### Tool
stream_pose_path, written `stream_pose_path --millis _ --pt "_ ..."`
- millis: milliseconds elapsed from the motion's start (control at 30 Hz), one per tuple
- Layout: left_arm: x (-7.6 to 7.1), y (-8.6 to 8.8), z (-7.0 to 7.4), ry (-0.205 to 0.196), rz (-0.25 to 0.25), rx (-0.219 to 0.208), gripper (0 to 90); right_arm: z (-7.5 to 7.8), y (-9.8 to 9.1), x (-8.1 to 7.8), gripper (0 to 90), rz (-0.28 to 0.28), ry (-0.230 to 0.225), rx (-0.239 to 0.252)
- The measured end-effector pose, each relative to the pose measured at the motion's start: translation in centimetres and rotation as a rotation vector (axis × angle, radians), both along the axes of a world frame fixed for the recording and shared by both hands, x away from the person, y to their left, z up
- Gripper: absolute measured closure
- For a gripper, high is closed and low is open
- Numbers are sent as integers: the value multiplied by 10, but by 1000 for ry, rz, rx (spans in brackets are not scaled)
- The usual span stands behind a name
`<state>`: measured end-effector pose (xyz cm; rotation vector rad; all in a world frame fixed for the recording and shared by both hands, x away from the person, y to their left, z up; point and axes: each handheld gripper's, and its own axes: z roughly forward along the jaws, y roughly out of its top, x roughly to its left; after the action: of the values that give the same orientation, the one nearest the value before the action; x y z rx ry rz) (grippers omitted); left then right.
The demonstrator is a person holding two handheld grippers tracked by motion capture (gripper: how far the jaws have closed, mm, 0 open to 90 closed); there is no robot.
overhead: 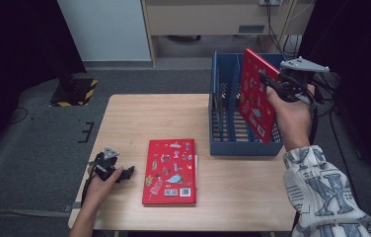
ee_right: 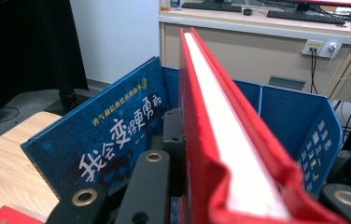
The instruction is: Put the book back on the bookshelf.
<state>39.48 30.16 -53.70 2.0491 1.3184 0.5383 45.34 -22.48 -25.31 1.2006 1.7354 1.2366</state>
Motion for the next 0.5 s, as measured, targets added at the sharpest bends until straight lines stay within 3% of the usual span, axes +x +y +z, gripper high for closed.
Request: stream_pose_path --millis 500 --pt "0 0 0 -1 -3 3 0 -5 4 9 793 -13 9 -5"
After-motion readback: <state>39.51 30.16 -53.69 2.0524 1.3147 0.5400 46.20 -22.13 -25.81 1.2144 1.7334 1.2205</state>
